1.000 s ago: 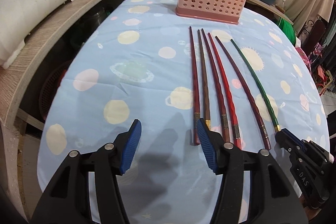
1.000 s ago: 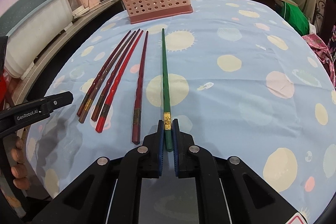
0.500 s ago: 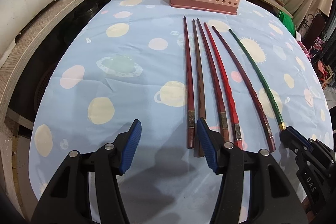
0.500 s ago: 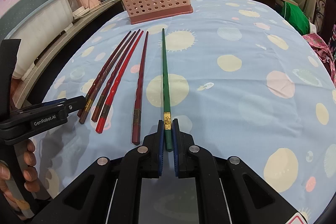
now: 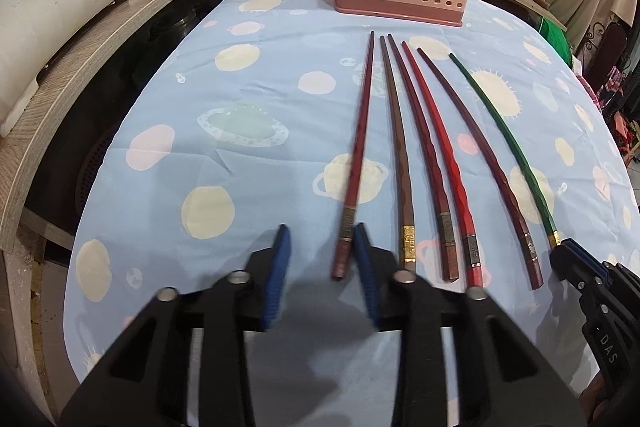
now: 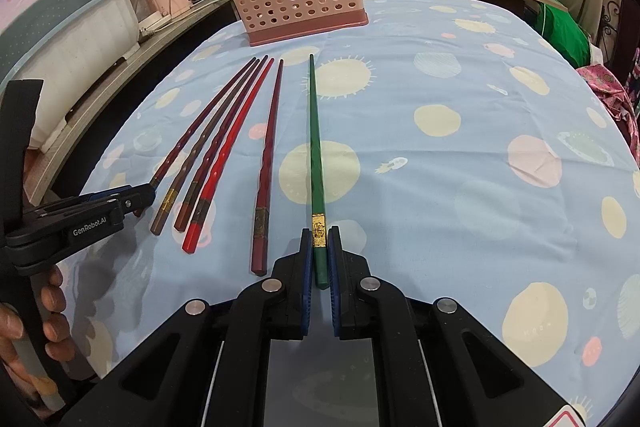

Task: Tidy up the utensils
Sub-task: 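Close the left tool on a dark red chopstick, then lift both held chopsticks toward the pink basket with both tools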

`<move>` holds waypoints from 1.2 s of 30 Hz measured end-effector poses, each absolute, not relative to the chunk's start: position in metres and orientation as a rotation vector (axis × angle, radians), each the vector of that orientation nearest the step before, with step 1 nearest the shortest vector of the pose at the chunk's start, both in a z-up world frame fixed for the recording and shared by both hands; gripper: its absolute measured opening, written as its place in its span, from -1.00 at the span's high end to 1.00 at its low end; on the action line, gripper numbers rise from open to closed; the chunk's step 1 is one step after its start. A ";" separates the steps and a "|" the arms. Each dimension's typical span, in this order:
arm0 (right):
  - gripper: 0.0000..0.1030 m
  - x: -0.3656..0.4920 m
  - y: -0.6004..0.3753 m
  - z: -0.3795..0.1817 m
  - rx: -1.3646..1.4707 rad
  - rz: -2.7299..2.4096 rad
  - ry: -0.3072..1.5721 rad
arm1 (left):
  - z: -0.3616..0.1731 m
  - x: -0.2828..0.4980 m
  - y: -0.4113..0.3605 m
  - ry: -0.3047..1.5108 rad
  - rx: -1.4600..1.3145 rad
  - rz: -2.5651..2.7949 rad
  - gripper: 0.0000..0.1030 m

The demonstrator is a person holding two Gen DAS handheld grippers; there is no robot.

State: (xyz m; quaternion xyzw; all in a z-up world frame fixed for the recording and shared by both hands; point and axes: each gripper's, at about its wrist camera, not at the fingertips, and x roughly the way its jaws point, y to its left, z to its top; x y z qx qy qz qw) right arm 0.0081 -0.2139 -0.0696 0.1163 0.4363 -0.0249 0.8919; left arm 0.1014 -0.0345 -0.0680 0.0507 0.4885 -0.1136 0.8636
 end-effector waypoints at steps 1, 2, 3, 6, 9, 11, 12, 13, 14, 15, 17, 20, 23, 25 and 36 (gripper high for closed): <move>0.86 0.008 -0.214 -0.070 0.241 -0.051 0.906 | -0.068 0.102 -0.033 1.026 0.100 -0.243 0.68; 0.86 0.008 -0.214 -0.070 0.241 -0.051 0.906 | -0.068 0.102 -0.032 1.027 0.098 -0.245 0.79; 0.86 0.008 -0.214 -0.070 0.243 -0.051 0.906 | -0.068 0.102 -0.032 1.028 0.098 -0.247 0.79; 0.87 0.008 -0.214 -0.069 0.244 -0.050 0.907 | -0.068 0.101 -0.032 1.025 0.104 -0.245 0.82; 0.87 0.008 -0.214 -0.069 0.245 -0.050 0.906 | -0.066 0.100 -0.030 1.023 0.103 -0.240 0.84; 0.87 0.006 -0.214 -0.066 0.245 -0.051 0.901 | -0.064 0.099 -0.028 1.021 0.100 -0.238 0.84; 0.87 0.005 -0.214 -0.064 0.246 -0.051 0.896 | -0.062 0.099 -0.027 1.019 0.100 -0.235 0.84; 0.87 0.004 -0.215 -0.061 0.247 -0.050 0.891 | -0.060 0.098 -0.025 1.016 0.097 -0.235 0.84; 0.87 0.004 -0.216 -0.059 0.248 -0.050 0.885 | -0.058 0.098 -0.024 1.013 0.094 -0.234 0.84; 0.87 0.003 -0.217 -0.056 0.250 -0.048 0.880 | -0.056 0.098 -0.022 1.011 0.090 -0.233 0.84; 0.87 0.001 -0.218 -0.050 0.255 -0.046 0.867 | -0.049 0.098 -0.019 1.002 0.078 -0.232 0.84; 0.87 -0.001 -0.223 -0.036 0.263 -0.046 0.836 | -0.037 0.099 -0.015 0.984 0.066 -0.229 0.84; 0.87 -0.005 -0.228 -0.016 0.270 -0.049 0.787 | -0.020 0.099 -0.010 0.945 0.049 -0.220 0.84; 0.87 -0.007 -0.232 -0.002 0.275 -0.050 0.754 | -0.009 0.100 -0.006 0.921 0.032 -0.218 0.84; 0.87 0.003 -0.270 0.074 0.327 -0.064 0.591 | 0.059 0.118 0.007 0.798 -0.017 -0.212 0.85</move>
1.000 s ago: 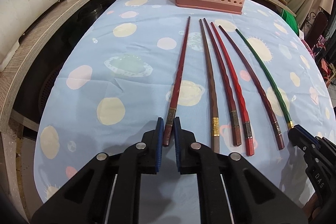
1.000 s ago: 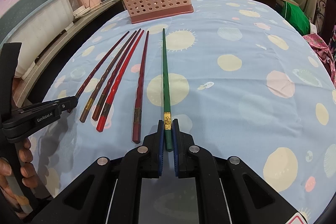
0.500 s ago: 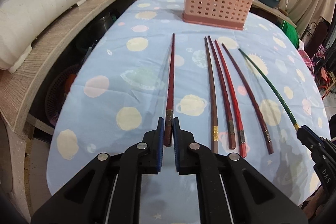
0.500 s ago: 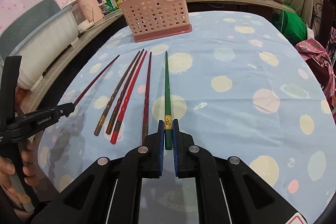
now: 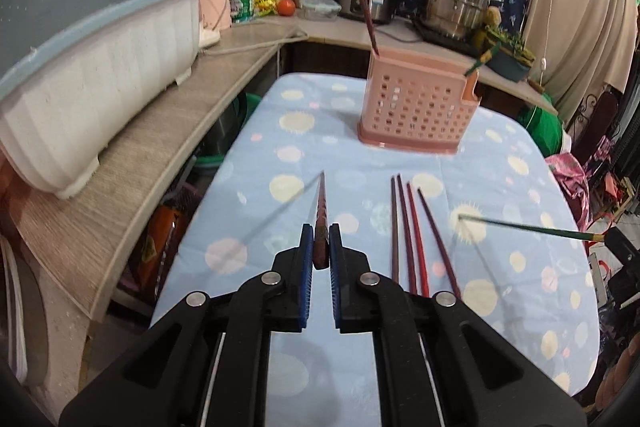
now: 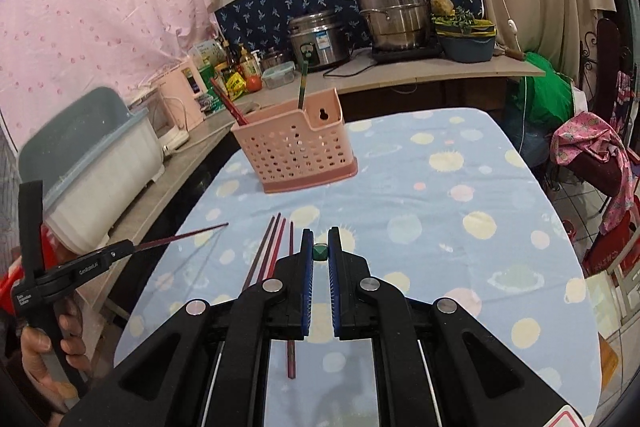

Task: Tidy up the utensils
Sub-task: 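Lift both held chopsticks toward the pink basket with both tools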

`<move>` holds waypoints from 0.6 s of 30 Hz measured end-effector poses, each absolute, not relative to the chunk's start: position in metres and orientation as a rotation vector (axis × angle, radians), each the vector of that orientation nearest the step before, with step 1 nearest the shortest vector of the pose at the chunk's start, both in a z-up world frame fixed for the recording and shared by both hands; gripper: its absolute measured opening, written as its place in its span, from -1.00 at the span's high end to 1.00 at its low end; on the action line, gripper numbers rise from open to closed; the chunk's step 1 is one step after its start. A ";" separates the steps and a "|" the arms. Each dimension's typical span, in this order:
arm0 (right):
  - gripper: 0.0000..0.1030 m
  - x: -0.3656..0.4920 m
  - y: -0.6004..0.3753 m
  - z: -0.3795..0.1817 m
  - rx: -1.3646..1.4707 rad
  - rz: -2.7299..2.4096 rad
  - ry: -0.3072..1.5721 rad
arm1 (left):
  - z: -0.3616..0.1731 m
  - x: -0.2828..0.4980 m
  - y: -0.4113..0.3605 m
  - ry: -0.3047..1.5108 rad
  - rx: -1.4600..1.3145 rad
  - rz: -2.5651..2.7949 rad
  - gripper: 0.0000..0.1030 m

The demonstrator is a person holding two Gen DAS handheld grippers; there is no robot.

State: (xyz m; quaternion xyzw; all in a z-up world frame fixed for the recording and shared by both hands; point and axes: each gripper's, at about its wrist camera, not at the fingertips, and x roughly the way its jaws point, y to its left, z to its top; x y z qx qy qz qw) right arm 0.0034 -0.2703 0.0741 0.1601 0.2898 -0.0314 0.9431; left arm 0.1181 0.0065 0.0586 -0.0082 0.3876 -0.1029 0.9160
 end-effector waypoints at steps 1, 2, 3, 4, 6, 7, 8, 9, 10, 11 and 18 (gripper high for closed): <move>0.87 0.007 -0.274 0.081 0.332 -0.066 0.578 | 0.065 0.122 0.007 0.787 -0.020 -0.211 0.86; 0.87 0.010 -0.278 0.087 0.338 -0.067 0.566 | 0.071 0.126 0.007 0.779 -0.023 -0.214 0.86; 0.87 0.014 -0.281 0.093 0.344 -0.067 0.557 | 0.076 0.129 0.008 0.771 -0.027 -0.215 0.86; 0.87 0.018 -0.285 0.099 0.350 -0.066 0.545 | 0.082 0.133 0.008 0.762 -0.032 -0.216 0.86; 0.87 0.025 -0.289 0.109 0.353 -0.066 0.526 | 0.093 0.141 0.008 0.745 -0.036 -0.217 0.86; 0.87 0.030 -0.291 0.114 0.351 -0.065 0.518 | 0.099 0.145 0.007 0.734 -0.037 -0.218 0.86; 0.87 0.033 -0.292 0.119 0.350 -0.063 0.509 | 0.104 0.149 0.006 0.726 -0.037 -0.219 0.86; 0.87 0.038 -0.294 0.125 0.351 -0.061 0.499 | 0.109 0.153 0.005 0.718 -0.036 -0.219 0.86; 0.87 0.043 -0.296 0.129 0.355 -0.059 0.492 | 0.115 0.158 0.004 0.708 -0.036 -0.221 0.86; 0.87 0.047 -0.297 0.132 0.359 -0.056 0.486 | 0.120 0.161 0.003 0.699 -0.036 -0.222 0.86; 0.87 0.077 -0.307 0.168 0.397 -0.021 0.406 | 0.163 0.188 -0.009 0.630 -0.051 -0.258 0.86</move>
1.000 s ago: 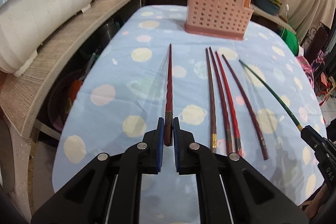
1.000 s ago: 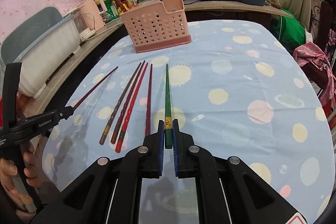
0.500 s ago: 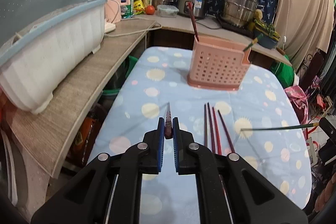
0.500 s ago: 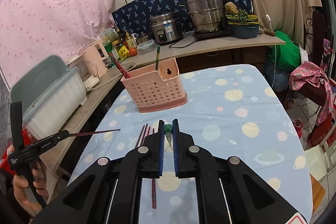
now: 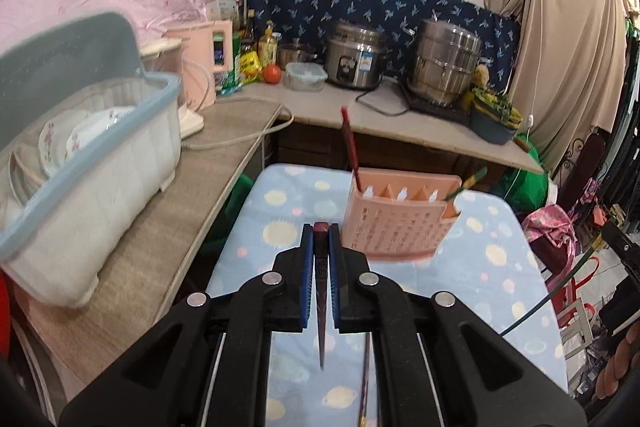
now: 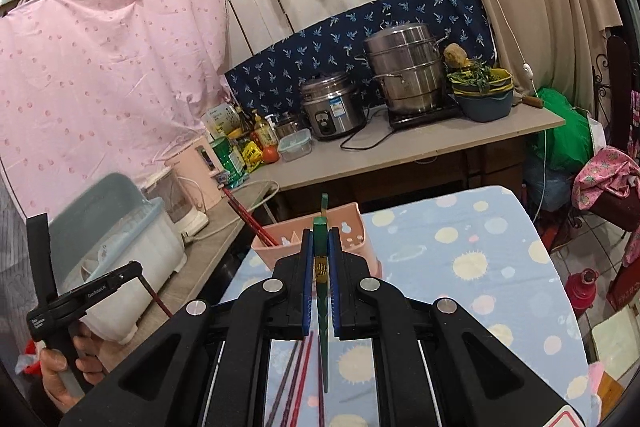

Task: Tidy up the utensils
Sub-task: 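Lift both held chopsticks toward the pink basket with both tools, then open both tools over the pink basket to drop the chopsticks in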

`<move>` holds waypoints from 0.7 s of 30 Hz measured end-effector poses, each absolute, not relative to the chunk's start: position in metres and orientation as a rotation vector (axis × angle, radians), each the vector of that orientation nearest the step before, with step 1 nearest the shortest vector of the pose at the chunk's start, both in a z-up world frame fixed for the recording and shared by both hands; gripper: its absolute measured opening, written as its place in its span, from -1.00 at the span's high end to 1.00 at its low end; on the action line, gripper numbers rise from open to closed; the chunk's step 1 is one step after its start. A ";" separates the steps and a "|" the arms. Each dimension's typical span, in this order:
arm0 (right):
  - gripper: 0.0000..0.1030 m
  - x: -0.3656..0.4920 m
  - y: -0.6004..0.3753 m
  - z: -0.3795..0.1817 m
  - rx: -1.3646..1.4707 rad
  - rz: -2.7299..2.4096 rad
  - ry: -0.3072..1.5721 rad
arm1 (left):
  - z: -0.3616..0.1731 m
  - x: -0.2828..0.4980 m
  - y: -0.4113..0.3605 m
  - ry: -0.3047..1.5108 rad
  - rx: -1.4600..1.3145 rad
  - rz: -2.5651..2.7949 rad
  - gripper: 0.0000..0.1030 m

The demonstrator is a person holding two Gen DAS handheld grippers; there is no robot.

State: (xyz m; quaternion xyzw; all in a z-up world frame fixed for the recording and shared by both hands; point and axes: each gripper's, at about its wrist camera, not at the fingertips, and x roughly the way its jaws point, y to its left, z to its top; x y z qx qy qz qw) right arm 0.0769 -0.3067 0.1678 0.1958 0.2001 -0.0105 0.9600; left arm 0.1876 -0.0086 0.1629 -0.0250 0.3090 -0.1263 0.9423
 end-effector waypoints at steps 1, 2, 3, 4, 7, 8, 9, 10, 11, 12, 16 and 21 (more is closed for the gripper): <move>0.87 0.082 -0.308 0.174 0.402 -0.016 0.390 | 0.172 0.191 -0.011 0.611 -0.051 -0.264 0.87; 0.87 0.088 -0.309 0.181 0.406 -0.010 0.372 | 0.181 0.195 -0.015 0.593 -0.051 -0.268 0.86; 0.87 0.094 -0.310 0.188 0.410 -0.005 0.350 | 0.190 0.198 -0.018 0.573 -0.050 -0.272 0.86; 0.87 0.101 -0.312 0.194 0.411 -0.002 0.331 | 0.200 0.203 -0.022 0.551 -0.048 -0.276 0.86; 0.87 0.123 -0.311 0.214 0.391 -0.002 0.271 | 0.227 0.217 -0.032 0.488 -0.050 -0.279 0.86; 0.87 0.133 -0.310 0.220 0.380 -0.004 0.252 | 0.235 0.223 -0.036 0.470 -0.053 -0.280 0.86; 0.87 0.141 -0.310 0.225 0.376 -0.003 0.239 | 0.243 0.228 -0.039 0.454 -0.058 -0.283 0.86; 0.87 0.149 -0.310 0.229 0.374 -0.001 0.226 | 0.251 0.234 -0.043 0.436 -0.061 -0.283 0.87; 0.87 0.159 -0.310 0.234 0.372 0.000 0.210 | 0.256 0.238 -0.045 0.420 -0.066 -0.281 0.86; 0.87 0.166 -0.310 0.238 0.371 -0.001 0.201 | 0.261 0.244 -0.049 0.405 -0.069 -0.281 0.86; 0.87 0.200 -0.314 0.243 0.390 0.002 0.183 | 0.274 0.265 -0.061 0.359 -0.104 -0.294 0.86; 0.87 0.239 -0.315 0.226 0.388 0.003 0.223 | 0.267 0.293 -0.077 0.365 -0.103 -0.295 0.86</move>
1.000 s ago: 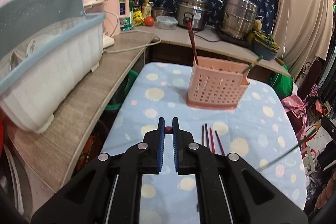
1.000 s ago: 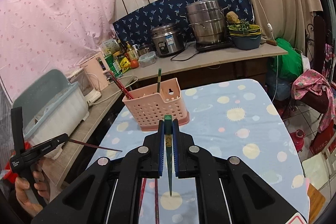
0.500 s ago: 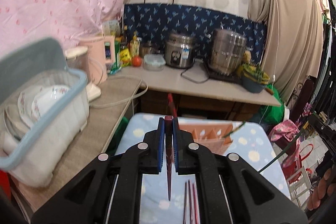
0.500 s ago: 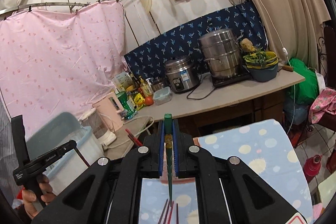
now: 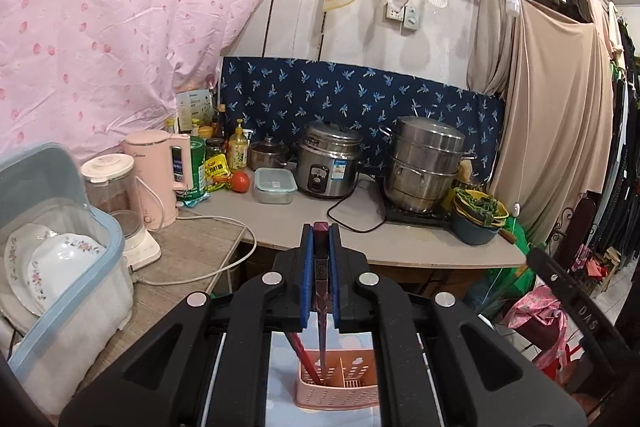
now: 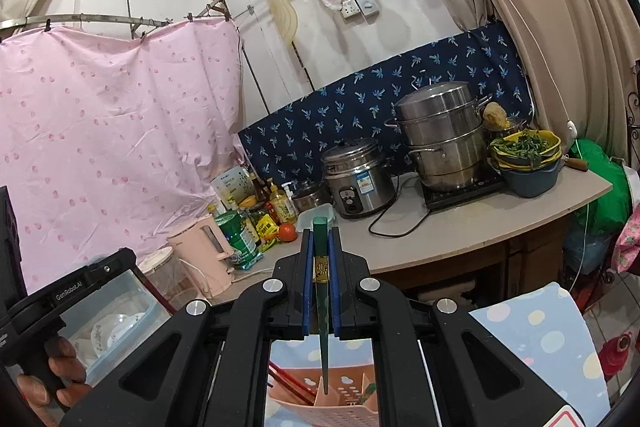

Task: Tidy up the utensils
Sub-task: 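Open both tools over the pink basket to drop the chopsticks in, then withdraw both tools and lower them toward the remaining chopsticks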

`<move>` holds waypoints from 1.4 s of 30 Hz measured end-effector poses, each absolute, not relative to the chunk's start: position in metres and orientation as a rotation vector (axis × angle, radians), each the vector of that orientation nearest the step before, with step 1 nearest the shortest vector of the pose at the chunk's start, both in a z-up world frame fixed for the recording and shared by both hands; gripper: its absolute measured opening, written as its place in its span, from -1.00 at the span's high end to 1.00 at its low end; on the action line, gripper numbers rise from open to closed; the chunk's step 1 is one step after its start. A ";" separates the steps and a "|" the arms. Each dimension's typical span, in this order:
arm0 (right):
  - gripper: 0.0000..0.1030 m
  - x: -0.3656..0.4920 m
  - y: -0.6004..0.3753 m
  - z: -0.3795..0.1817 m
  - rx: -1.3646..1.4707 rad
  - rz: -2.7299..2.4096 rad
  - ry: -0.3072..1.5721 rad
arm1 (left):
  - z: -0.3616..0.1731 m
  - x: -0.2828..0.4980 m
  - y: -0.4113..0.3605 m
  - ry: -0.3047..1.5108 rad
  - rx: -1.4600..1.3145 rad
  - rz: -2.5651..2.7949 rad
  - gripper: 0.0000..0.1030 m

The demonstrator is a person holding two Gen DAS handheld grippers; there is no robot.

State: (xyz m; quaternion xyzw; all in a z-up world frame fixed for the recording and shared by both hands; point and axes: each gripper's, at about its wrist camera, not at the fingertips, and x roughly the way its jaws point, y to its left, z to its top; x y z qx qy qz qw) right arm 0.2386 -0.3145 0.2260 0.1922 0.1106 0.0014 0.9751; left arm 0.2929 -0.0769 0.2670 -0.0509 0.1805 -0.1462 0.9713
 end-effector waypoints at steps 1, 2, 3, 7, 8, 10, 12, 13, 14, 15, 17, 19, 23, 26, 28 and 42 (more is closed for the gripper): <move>0.87 0.244 -0.313 0.221 0.383 0.001 0.236 | 0.261 0.299 -0.080 0.377 -0.102 -0.297 0.86; 0.87 0.250 -0.312 0.214 0.375 -0.002 0.251 | 0.256 0.303 -0.083 0.386 -0.099 -0.299 0.86; 0.87 0.255 -0.311 0.208 0.369 -0.002 0.266 | 0.250 0.306 -0.085 0.397 -0.097 -0.302 0.86; 0.87 0.269 -0.308 0.184 0.366 -0.001 0.324 | 0.222 0.320 -0.095 0.452 -0.085 -0.305 0.86; 0.87 0.271 -0.307 0.180 0.365 0.000 0.334 | 0.214 0.323 -0.098 0.468 -0.082 -0.304 0.86; 0.87 0.275 -0.307 0.170 0.358 -0.001 0.355 | 0.203 0.328 -0.099 0.492 -0.079 -0.303 0.86; 0.87 0.278 -0.306 0.162 0.352 0.000 0.374 | 0.194 0.331 -0.100 0.510 -0.079 -0.301 0.86; 0.87 0.281 -0.306 0.161 0.352 0.001 0.381 | 0.190 0.332 -0.100 0.519 -0.079 -0.300 0.86; 0.86 0.283 -0.305 0.157 0.353 0.005 0.392 | 0.187 0.334 -0.100 0.527 -0.078 -0.299 0.86; 0.86 0.285 -0.304 0.155 0.352 0.010 0.401 | 0.185 0.335 -0.100 0.534 -0.078 -0.299 0.86; 0.86 0.287 -0.302 0.153 0.341 0.013 0.414 | 0.180 0.337 -0.100 0.553 -0.081 -0.299 0.86; 0.76 0.285 -0.301 0.151 0.333 0.011 0.415 | 0.177 0.339 -0.098 0.565 -0.085 -0.299 0.82; 0.73 0.279 -0.302 0.153 0.335 0.008 0.409 | 0.174 0.336 -0.096 0.559 -0.076 -0.269 0.35; 0.69 0.270 -0.303 0.158 0.340 0.009 0.396 | 0.175 0.331 -0.091 0.555 -0.076 -0.261 0.19; 0.67 0.264 -0.304 0.161 0.337 0.010 0.388 | 0.175 0.325 -0.087 0.556 -0.072 -0.261 0.16; 0.54 0.176 -0.287 0.160 0.304 0.038 0.413 | 0.165 0.250 -0.069 0.553 0.018 -0.212 0.06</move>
